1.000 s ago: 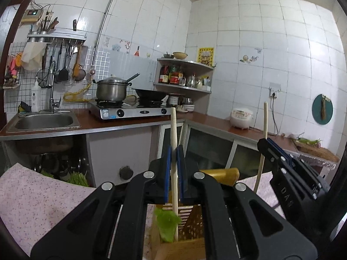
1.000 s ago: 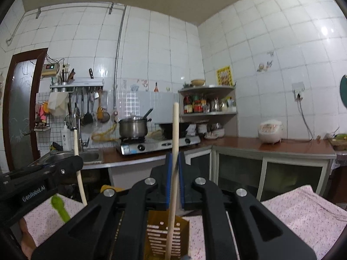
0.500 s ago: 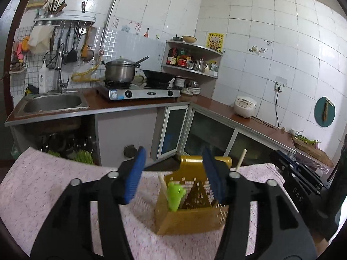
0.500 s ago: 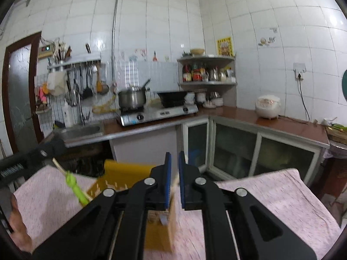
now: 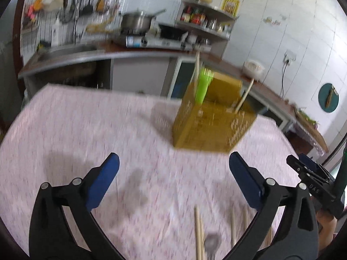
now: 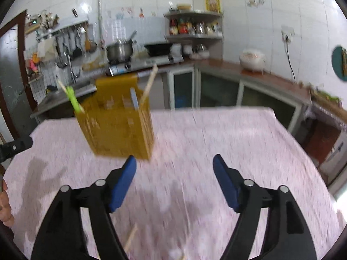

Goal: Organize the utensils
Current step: 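Move both open tools back toward the remaining chopsticks and metal spoon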

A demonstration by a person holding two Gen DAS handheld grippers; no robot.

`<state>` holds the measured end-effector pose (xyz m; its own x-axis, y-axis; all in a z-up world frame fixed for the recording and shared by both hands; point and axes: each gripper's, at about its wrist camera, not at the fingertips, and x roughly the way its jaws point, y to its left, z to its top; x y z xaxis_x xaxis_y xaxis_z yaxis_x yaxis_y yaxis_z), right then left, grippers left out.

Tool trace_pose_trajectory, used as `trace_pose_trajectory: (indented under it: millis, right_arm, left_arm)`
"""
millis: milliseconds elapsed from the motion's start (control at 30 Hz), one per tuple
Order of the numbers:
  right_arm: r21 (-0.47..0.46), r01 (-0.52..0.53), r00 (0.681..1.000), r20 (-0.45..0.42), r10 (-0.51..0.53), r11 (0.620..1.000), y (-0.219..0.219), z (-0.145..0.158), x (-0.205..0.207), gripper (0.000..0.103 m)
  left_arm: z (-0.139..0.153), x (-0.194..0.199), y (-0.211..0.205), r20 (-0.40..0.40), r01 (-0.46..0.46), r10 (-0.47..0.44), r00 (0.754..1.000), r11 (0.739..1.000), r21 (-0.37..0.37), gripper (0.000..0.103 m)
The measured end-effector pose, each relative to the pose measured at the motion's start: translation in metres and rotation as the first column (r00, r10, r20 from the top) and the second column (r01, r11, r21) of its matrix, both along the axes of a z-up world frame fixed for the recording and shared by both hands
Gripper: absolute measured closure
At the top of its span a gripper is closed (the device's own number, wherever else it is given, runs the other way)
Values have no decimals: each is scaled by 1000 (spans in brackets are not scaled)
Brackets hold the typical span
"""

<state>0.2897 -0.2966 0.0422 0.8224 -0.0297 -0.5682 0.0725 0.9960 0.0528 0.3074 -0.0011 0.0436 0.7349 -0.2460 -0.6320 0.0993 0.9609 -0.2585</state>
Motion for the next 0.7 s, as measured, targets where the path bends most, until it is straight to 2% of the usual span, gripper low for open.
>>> trace_pose_trajectory:
  millis: [100, 167, 367, 467, 567, 633, 700]
  right_arm:
    - [-2, 28, 997, -71, -28, 1000, -5, -18, -14, 23]
    - [-9, 44, 991, -128, -45, 999, -9, -31, -24, 23]
    - [11, 77, 963, -262, -72, 997, -13, -56, -48, 22]
    - [28, 78, 950, -307, -65, 997, -10, -66, -59, 22]
    - [3, 58, 947, -317, -54, 998, -2, -72, -70, 23]
    - [-11, 48, 945, -323, -49, 999, 3, -74, -75, 23]
    - [-5, 48, 941, -335, -47, 999, 4, -75, -79, 27]
  left_arm:
    - [-17, -10, 2, -64, -3, 4, 998, 1000, 10, 5]
    - [-32, -19, -2, -129, 19, -15, 992, 999, 30, 5]
    - [-61, -44, -21, -241, 103, -77, 968, 990, 100, 5]
    - [-69, -55, -30, -264, 135, -98, 960, 982, 128, 5]
    - [-77, -63, -35, -278, 148, -100, 955, 977, 156, 5]
    - [-82, -64, -38, -293, 155, -101, 951, 974, 165, 9]
    - [-83, -65, -43, -303, 172, -112, 946, 968, 180, 25]
